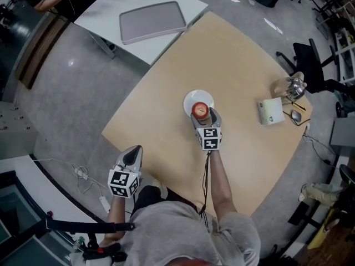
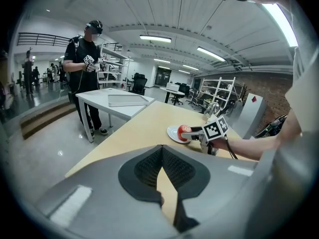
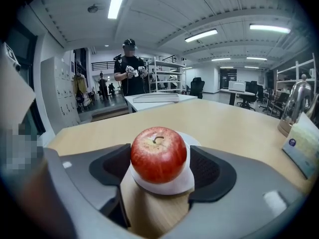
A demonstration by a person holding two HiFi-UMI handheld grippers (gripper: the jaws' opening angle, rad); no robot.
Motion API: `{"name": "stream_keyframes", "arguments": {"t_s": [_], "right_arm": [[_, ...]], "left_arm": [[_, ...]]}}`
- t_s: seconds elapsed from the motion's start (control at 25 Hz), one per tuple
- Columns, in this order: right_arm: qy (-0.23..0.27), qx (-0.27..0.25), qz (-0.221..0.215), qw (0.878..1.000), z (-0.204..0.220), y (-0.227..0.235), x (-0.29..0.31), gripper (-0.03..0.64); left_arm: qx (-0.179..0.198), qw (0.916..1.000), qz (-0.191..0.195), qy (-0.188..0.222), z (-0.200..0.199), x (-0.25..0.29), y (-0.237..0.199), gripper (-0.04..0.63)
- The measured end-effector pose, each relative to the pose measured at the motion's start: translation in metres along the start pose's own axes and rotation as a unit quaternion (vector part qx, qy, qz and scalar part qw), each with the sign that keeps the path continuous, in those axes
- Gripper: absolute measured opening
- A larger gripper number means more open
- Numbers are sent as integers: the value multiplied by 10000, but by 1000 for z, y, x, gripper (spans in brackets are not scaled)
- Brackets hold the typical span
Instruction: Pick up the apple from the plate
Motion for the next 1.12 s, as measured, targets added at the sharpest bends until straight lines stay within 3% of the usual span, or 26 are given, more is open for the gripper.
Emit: {"name": "stream_keyframes", "arguments": {"t_s": [1.12], "right_arm": [[220,398,119,9989,-10,2,-15,362]], "left_arm": [[34,9999,128,56,-2,-6,-3,20]]}}
Point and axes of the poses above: the fingertips, and each gripper's own axes: x forward along the fingers, y to its right, z out of its underside, the point moved 8 cm from there along -x, backward along the fingers, and after that the axes turned 1 degree about -x, right-handed, at the moved point
